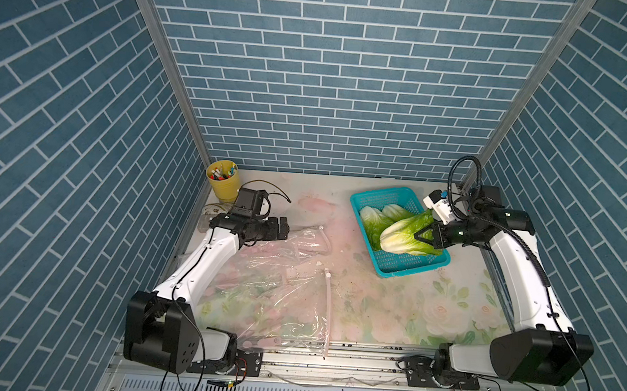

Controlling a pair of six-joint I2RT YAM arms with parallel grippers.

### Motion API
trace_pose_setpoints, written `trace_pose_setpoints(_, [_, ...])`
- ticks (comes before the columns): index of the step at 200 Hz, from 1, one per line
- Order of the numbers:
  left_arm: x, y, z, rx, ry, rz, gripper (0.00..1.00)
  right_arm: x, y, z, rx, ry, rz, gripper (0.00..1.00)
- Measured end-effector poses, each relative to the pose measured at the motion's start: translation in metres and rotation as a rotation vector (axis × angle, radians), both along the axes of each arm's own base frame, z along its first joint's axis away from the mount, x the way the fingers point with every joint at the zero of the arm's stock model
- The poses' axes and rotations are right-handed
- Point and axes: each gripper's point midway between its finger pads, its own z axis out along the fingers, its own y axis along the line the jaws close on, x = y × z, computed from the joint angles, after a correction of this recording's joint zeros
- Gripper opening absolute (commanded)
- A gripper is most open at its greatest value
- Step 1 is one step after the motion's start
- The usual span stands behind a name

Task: Open the zip-top bag and take out the chinese cabbages
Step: Place the Chinese cabbage in the basket.

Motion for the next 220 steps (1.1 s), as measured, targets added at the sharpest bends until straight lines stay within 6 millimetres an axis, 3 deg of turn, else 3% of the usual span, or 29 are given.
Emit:
trace_pose_setpoints(54, [-0.001,-0.004,0.001,-0.018,0.000,-0.018,1.00,0.007,0.003,-0.052,0.068,0.188,0.001,0.00])
trace_pose_setpoints(86, [-0.001,-0.004,0.001,-0.018,0.000,-0.020,1.00,0.014,0.001,-0.064,0.077,0.221,-0.005,0.00])
trace_pose_setpoints(115, [-0.001,-0.004,0.001,-0.016,-0.001,-0.023,1.00,0.023,-0.004,-0.081,0.053,0.261,-0.018,0.07])
trace_pose_setpoints(123, [-0.001,-0.004,0.001,-0.016,-0.001,-0.023,1.00,0.026,-0.004,-0.087,0.049,0.273,-0.021,0.14])
trace_pose_setpoints(127, [-0.001,-0.004,0.001,-0.016,-0.001,-0.023,1.00,0.027,-0.005,-0.089,0.047,0.277,-0.022,0.28])
trace_pose_setpoints(139, [-0.001,-0.005,0.001,-0.017,-0.001,-0.024,1.00,0.031,-0.006,-0.097,0.040,0.300,-0.037,0.51])
trace_pose_setpoints(146, [-0.001,-0.005,0.001,-0.018,-0.001,-0.025,1.00,0.033,-0.007,-0.101,0.031,0.310,-0.050,0.90])
trace_pose_setpoints(149, [-0.001,-0.005,0.001,-0.019,-0.001,-0.025,1.00,0.034,-0.008,-0.102,0.028,0.310,-0.052,0.97])
trace_pose_setpoints(180, [-0.001,-0.006,0.001,-0.021,0.000,-0.029,1.00,0.042,-0.013,-0.109,-0.008,0.353,-0.116,0.99])
trace_pose_setpoints(220, [-0.001,-0.006,0.001,-0.019,0.000,-0.031,1.00,0.059,-0.027,-0.093,-0.117,0.301,-0.205,0.99])
